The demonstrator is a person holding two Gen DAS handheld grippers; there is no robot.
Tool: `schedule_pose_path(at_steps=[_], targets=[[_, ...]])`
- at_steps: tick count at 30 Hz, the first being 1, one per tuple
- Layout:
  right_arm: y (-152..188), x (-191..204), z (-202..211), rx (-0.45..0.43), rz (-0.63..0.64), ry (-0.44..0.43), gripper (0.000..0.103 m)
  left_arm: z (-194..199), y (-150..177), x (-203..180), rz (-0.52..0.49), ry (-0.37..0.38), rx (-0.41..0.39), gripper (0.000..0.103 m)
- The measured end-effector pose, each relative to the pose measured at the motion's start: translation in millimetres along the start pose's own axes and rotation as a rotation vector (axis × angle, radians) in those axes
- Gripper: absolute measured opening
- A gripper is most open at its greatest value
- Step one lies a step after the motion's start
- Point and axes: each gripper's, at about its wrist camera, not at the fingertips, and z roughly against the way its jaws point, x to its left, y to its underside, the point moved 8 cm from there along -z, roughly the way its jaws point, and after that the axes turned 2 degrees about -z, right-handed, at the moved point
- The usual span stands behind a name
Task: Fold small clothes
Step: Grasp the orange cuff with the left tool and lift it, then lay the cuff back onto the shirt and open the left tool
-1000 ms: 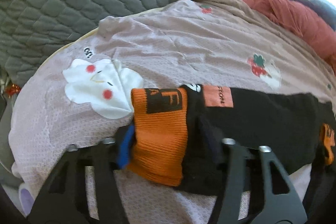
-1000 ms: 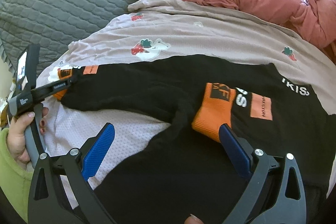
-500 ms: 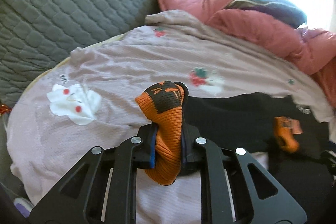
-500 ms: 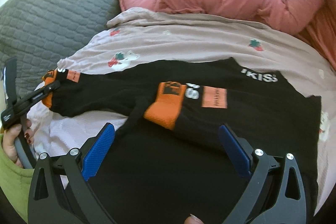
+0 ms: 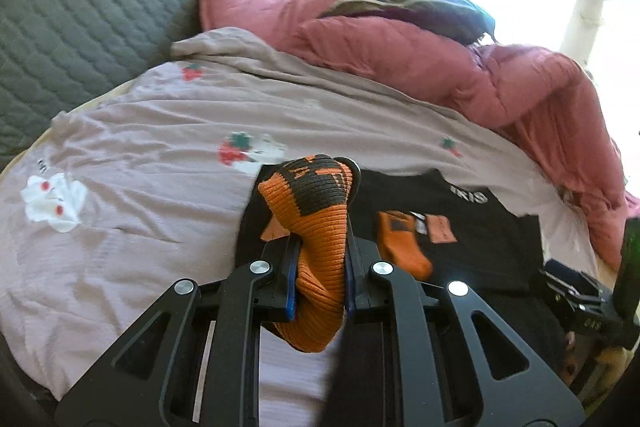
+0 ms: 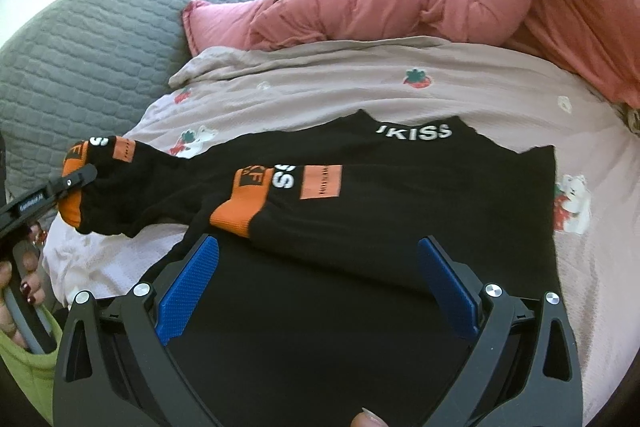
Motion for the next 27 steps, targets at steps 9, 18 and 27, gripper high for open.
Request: schedule_pose_path(at_steps=[9, 18, 27], targets=[[1, -41, 17, -0.028, -0.069, 0.025, 0.099, -16, 22, -68, -0.106, 0.104, 0.066, 0.009], [5, -74, 27, -0.033, -0.108, 0.083, 0.099, -40, 35, -123, -0.177, 0.192, 0.140, 0.010], [12, -86, 21, -0.010, -0.123, 0.120, 0.099, -54, 56, -161, -0.194, 0.376, 0.239, 0.026]])
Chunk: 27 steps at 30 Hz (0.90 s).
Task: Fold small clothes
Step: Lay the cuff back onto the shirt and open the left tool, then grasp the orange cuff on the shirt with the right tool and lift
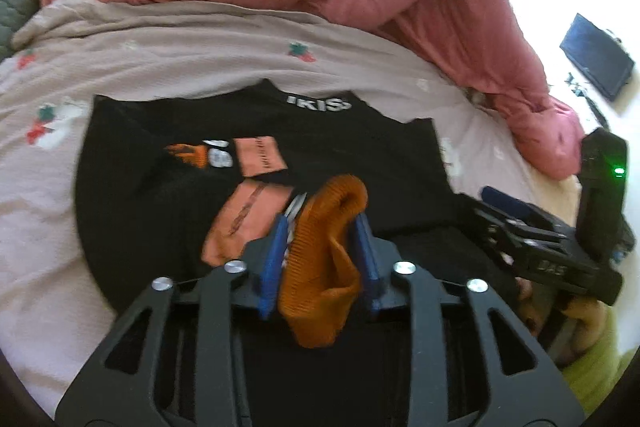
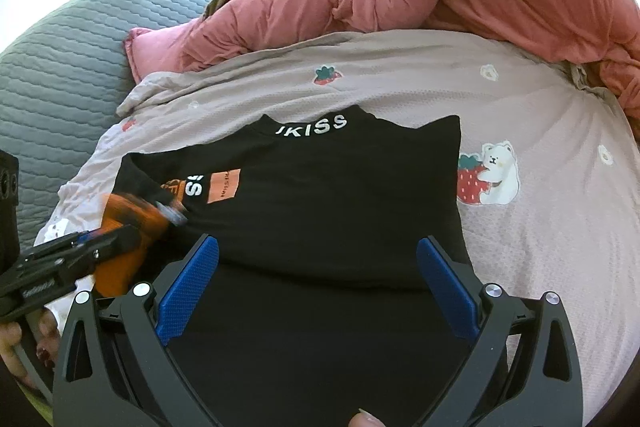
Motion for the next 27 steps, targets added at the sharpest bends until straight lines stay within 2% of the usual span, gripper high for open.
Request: schedule_pose_path(at_steps=[4, 6, 9, 10, 15, 18, 20, 22, 24, 25, 26, 27], targets=[[6, 4, -2, 0.022, 0.019, 0.002, 0.099, 12, 0, 3, 0.006, 0.012, -0.026, 0.028], [12, 10, -4, 0.039, 0.027, -0.012, 0.099, 20, -3, 12, 0.021, -0.011, -0.047, 0.029], [21, 22, -6, 0.071, 0.045, -0.045, 0.099, 35, -7, 35, 0.042, -0.092, -0.086, 0.038], [26, 29, -8, 0.084, 0.052, -0.063, 0.099, 39, -7, 44, 0.054, -0.118, -0.092, 0.044], [43, 56, -17, 0.137, 0.077, -0.117, 0.098, 49, -1, 79, 0.125, -0.145, -0.106, 0.055], [52, 69, -25, 0.173, 0.083, -0.132, 0.098, 54, 2, 94, 0.114, -0.219, -0.115, 0.060], [56, 77, -31, 0.191, 0.086, -0.141, 0.098, 55, 2, 99, 0.101, -0.258, -0.122, 0.068], [59, 80, -37, 0.202, 0.070, -0.134, 0.097, 54, 5, 104, 0.109, -0.257, -0.117, 0.068], [61, 82, -45, 0.221, 0.041, -0.143, 0.095, 51, 8, 109, 0.122, -0.254, -0.112, 0.071], [62, 81, -49, 0.229, 0.032, -0.142, 0.086, 50, 10, 112, 0.129, -0.258, -0.109, 0.073], [63, 82, -53, 0.241, 0.015, -0.145, 0.081, 49, 12, 116, 0.136, -0.257, -0.107, 0.073], [64, 83, -57, 0.240, 0.005, -0.148, 0.081, 48, 14, 120, 0.148, -0.254, -0.101, 0.073]])
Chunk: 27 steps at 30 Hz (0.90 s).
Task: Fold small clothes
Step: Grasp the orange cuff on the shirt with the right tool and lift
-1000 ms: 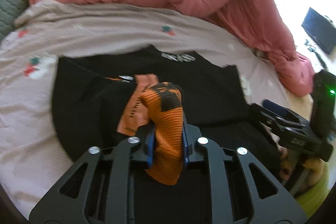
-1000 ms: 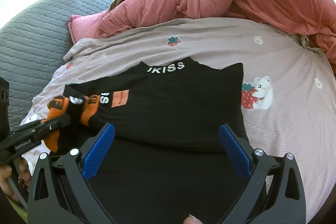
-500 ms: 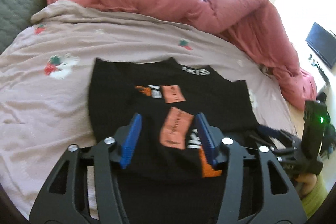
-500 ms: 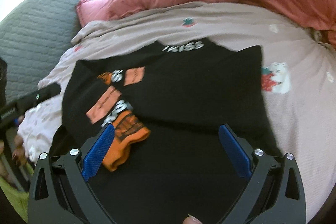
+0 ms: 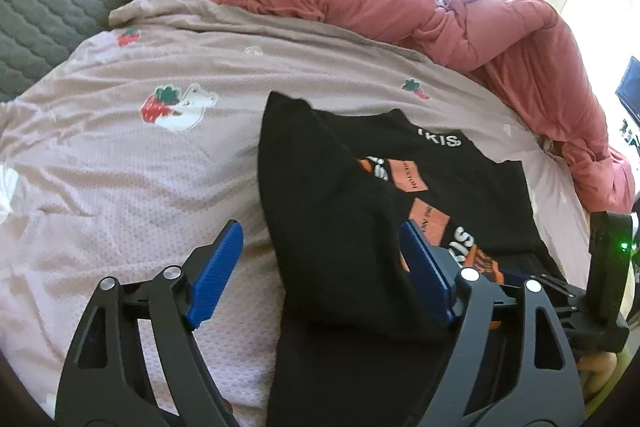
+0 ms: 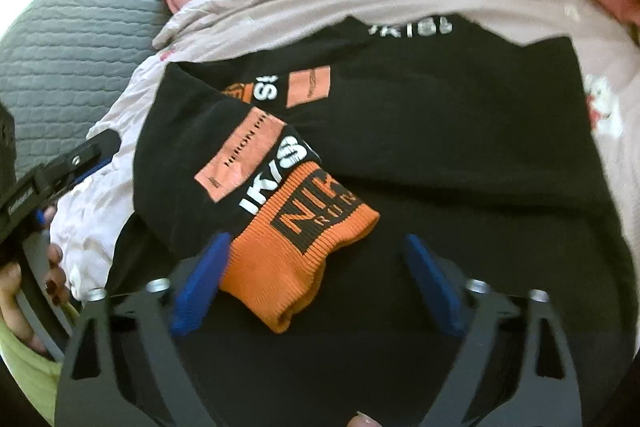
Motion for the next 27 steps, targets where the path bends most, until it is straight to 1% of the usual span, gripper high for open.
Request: schedule_pose_path(at_steps=[1, 3, 4, 6, 8, 9, 10, 13, 15, 19, 21, 24, 27], targets=[[-1, 0, -2, -0.007, -0.006, 0.003, 0.080, -1, 1, 2, 0.010, 0.006, 0.006, 0.073], [-3, 1, -3, -0.023, -0.011, -0.003, 0.070, -3, 4, 7, 0.043, 0.033, 0.020, 0.073], [-4, 2, -4, -0.029, -0.013, -0.010, 0.062, -3, 4, 7, 0.048, 0.034, 0.021, 0.073], [-6, 3, -4, -0.035, -0.009, -0.009, 0.056, -3, 5, 7, 0.052, 0.034, 0.019, 0.073], [-8, 2, -2, -0.047, -0.009, -0.017, 0.037, -1, 4, 7, 0.053, 0.041, 0.014, 0.073], [-9, 3, -1, -0.051, -0.013, -0.032, 0.031, -1, 4, 7, 0.053, 0.040, 0.013, 0.073], [-10, 5, 1, -0.060, -0.014, -0.058, 0.017, -1, 4, 7, 0.055, 0.040, 0.014, 0.073], [-18, 14, 11, -0.103, 0.035, -0.058, 0.014, 1, 5, 9, 0.059, 0.039, 0.013, 0.073], [-24, 18, 19, -0.130, 0.064, -0.059, 0.013, 2, 5, 11, 0.063, 0.034, 0.010, 0.073], [-55, 22, 47, -0.229, 0.114, -0.053, 0.013, 4, 4, 18, 0.081, 0.025, 0.007, 0.073], [-72, 17, 63, -0.283, 0.128, -0.031, 0.013, 4, 4, 21, 0.088, 0.023, 0.006, 0.073], [-100, -3, 85, -0.348, 0.136, 0.036, 0.013, 4, 4, 23, 0.092, 0.016, 0.006, 0.073], [-113, -25, 90, -0.363, 0.131, 0.092, 0.013, 2, 5, 22, 0.088, 0.009, 0.009, 0.073]])
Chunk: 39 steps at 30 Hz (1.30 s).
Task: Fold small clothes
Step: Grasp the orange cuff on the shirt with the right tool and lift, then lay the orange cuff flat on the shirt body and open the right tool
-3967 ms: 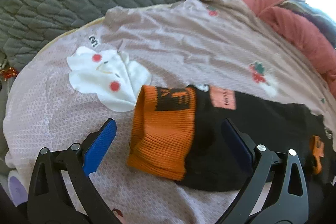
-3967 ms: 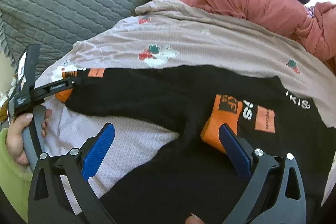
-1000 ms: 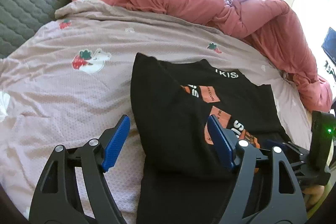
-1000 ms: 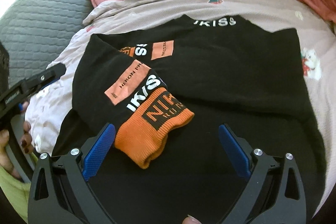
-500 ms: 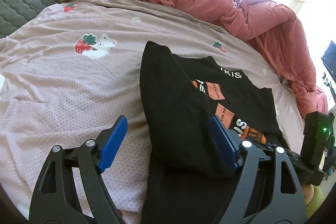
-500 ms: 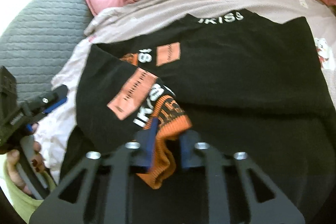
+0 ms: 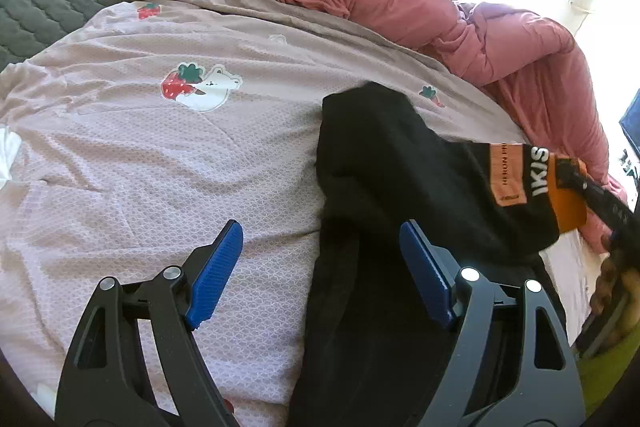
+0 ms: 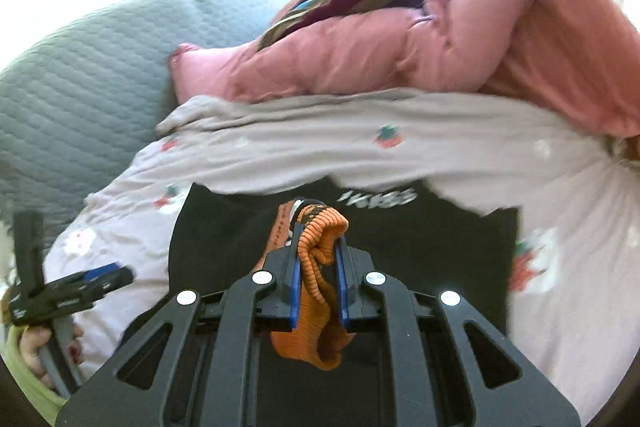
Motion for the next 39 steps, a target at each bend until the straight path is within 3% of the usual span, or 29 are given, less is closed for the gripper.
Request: schedule_pose_path(at_steps=[12, 23, 33, 37, 39], targets=[[19, -53, -22, 0.026, 0.001, 0.125, 0.013, -9, -5, -6, -0.021, -0.032, 0.017, 0.073], [28, -70, -25, 0.043, -0.030, 0.140, 0.012, -50, -45, -61, -0.090, -0.024, 0.037, 0.071], [41, -80, -34, 0.081, -0.031, 0.171, 0.013, -111, -17, -76, -0.197, -0.034, 0.147, 0.069], [49, -86, -43, 0.109, -0.048, 0.198, 0.013, -115, -9, -74, -0.232, -0.035, 0.136, 0.069], [54, -93, -47, 0.138, -0.039, 0.245, 0.020, -115, -8, -75, -0.246, -0.040, 0.127, 0.069]])
